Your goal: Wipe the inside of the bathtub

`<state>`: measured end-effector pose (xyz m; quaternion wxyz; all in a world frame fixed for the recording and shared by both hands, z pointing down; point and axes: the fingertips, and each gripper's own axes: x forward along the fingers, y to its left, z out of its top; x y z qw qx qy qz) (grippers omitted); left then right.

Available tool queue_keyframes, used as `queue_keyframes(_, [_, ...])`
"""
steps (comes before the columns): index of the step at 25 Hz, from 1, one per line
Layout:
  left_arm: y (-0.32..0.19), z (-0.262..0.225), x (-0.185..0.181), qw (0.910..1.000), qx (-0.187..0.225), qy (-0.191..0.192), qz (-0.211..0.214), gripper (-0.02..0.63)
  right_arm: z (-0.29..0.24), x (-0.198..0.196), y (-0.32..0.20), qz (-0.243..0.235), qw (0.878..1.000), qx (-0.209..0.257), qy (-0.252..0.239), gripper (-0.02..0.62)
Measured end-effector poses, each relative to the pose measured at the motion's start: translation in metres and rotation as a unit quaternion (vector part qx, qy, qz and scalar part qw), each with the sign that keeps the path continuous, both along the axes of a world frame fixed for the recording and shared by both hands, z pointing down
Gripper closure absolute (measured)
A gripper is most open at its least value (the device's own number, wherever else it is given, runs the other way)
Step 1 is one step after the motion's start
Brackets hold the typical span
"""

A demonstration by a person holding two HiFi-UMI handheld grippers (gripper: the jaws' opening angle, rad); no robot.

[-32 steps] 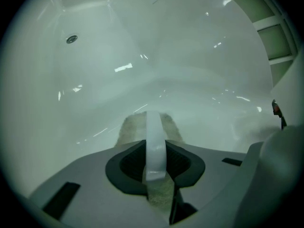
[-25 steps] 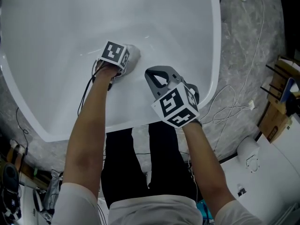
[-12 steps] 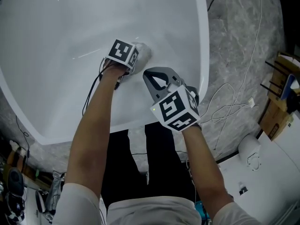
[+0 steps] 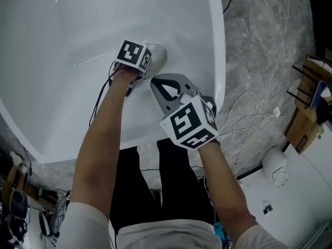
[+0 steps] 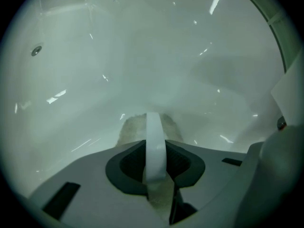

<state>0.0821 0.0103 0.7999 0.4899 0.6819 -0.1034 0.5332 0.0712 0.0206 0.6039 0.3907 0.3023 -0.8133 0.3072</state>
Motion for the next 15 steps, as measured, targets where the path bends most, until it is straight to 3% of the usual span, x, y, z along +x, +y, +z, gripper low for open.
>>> queue_keyframes(15, [-0.023,0.061,-0.004,0.9996,0.005,-0.025,-0.015,0.508,0.021,-0.005,-0.018,-0.028,0.999,0.010,-0.013,0.586])
